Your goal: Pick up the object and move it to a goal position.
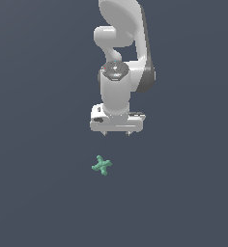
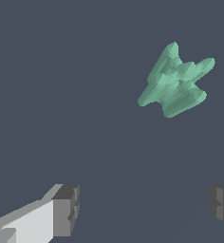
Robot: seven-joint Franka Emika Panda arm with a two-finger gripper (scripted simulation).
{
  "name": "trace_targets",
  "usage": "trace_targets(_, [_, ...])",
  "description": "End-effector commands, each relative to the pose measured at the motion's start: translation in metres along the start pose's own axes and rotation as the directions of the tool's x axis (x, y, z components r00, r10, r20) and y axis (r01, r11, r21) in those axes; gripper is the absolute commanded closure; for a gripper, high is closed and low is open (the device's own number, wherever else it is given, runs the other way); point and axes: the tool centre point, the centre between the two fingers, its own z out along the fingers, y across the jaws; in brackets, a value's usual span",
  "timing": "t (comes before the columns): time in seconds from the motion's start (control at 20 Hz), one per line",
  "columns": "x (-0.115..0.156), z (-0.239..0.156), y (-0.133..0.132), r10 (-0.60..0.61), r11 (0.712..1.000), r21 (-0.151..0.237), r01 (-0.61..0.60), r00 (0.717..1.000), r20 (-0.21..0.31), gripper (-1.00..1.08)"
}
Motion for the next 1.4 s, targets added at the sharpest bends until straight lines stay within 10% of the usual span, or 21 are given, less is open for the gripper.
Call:
trace_targets(0.0, [0.000,0.000,0.000,0.000,1.000,0.000,0.000,1.000,0.000,-0.92])
trace_targets(0.5, [-0.002,-0.010,-0.032,-0.065,0.998,0.012,0.065,0.998,0.001,-0.92])
trace_targets(1.35, [0.026,0.000,-0.011,0.054,0.999,0.006,-0.054,0.999,0.003,-0.92])
